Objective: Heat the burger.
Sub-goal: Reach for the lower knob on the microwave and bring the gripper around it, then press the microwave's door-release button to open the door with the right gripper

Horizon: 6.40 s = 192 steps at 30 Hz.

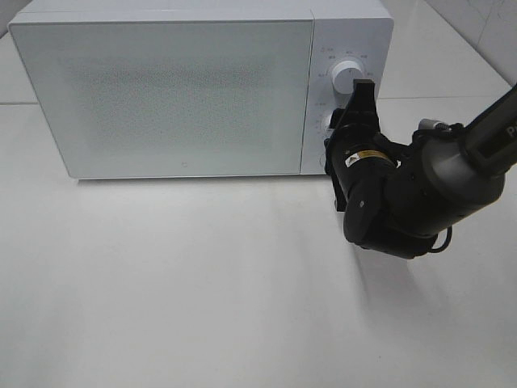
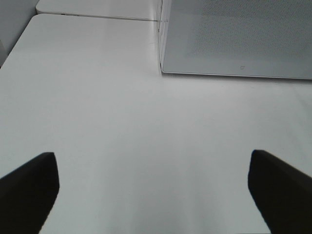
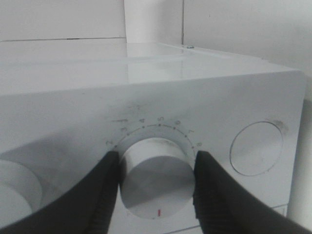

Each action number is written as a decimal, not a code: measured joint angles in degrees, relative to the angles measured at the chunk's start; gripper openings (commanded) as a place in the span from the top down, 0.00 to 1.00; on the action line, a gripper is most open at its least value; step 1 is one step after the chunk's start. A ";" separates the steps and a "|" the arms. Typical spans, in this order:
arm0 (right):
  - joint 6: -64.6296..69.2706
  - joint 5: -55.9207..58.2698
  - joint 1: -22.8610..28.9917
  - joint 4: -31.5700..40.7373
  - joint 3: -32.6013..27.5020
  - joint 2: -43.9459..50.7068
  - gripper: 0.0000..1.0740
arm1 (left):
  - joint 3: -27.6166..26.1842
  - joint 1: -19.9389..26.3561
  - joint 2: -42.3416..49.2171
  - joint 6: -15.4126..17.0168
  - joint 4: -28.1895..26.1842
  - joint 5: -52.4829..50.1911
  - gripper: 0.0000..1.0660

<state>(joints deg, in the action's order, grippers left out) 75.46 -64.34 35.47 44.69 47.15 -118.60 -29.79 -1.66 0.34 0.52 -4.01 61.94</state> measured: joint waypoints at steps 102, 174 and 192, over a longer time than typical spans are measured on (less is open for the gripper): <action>-55.41 70.76 0.00 -36.78 -6.30 41.14 0.36 | 0.00 0.00 0.00 0.00 0.00 0.00 0.08; -69.50 117.46 -34.43 -41.65 -17.13 118.89 0.29 | 0.00 0.00 0.00 0.00 0.00 0.00 0.08; -70.70 121.07 -34.66 -41.48 -18.51 118.89 0.29 | 0.00 0.00 0.00 0.00 0.00 0.00 0.08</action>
<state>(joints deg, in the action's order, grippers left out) 4.76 56.72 0.80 3.21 28.65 0.29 -29.79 -1.66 0.34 0.52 -4.01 61.94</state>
